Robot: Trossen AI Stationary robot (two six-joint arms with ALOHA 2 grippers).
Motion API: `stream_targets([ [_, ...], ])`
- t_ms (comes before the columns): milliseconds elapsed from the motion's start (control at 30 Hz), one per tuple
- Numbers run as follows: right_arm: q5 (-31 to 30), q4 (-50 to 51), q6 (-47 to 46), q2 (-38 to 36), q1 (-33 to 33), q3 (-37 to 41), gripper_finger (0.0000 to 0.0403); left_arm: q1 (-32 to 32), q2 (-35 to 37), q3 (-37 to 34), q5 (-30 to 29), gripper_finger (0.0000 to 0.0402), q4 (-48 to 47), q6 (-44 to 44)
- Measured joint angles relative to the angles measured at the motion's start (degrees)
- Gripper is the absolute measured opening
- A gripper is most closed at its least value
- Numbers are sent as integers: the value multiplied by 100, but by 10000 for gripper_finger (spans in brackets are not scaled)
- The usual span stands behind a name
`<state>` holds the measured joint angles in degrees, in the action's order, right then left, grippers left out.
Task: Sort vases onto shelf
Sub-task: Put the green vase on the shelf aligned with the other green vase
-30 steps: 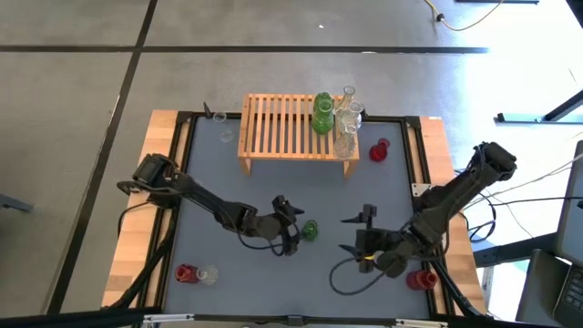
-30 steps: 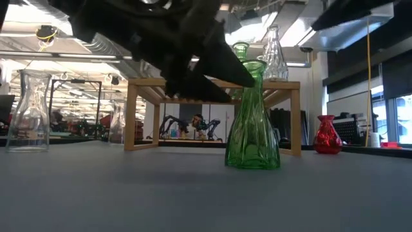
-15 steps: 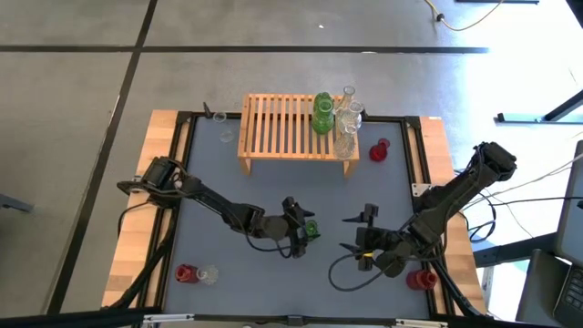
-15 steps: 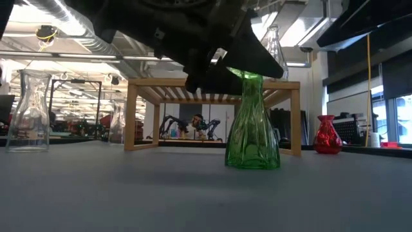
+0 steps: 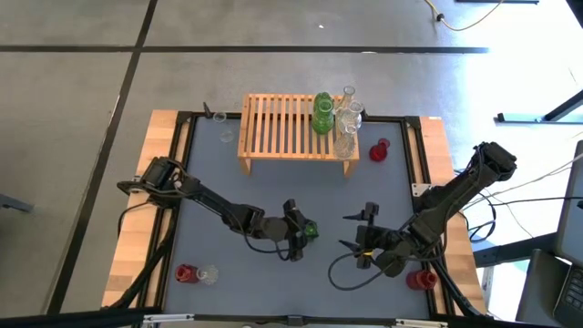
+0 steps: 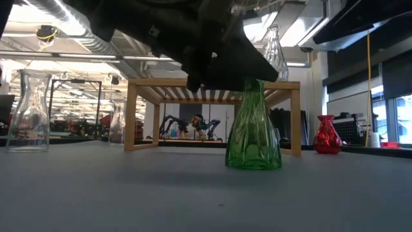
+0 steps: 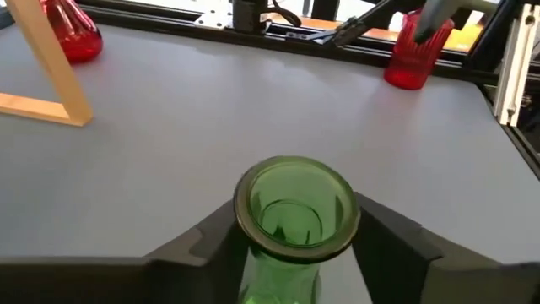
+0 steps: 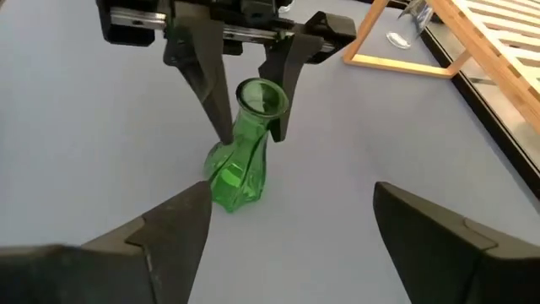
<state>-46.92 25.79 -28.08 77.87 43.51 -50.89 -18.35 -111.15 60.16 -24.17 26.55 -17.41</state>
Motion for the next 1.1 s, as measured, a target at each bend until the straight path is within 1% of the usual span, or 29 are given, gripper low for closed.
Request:
stream_targets([
  [133, 106, 129, 21, -65, 0, 0, 317, 2, 57, -2, 46, 153, -9, 16],
  [267, 60, 237, 114, -358, 0, 0, 317, -2, 125, -13, 141, 134, -64, 17],
  [567, 95, 280, 433, -1136, 0, 0, 317, 22, 243, -9, 149, 127, -59, 60],
  [700, 44, 274, 438, -1524, 2, 0, 317, 22, 550, -9, 239, 127, -56, 166],
  [800, -168, 271, 442, -1838, 2, -1, 317, 35, 891, -9, 260, 127, -170, 305],
  [933, -632, 270, 574, -2193, 0, -2, 317, 134, 1431, -9, 265, 127, -390, 525],
  [1100, -1535, 275, 818, -2422, 0, -2, 317, 410, 1961, -9, 254, 127, -640, 754],
])
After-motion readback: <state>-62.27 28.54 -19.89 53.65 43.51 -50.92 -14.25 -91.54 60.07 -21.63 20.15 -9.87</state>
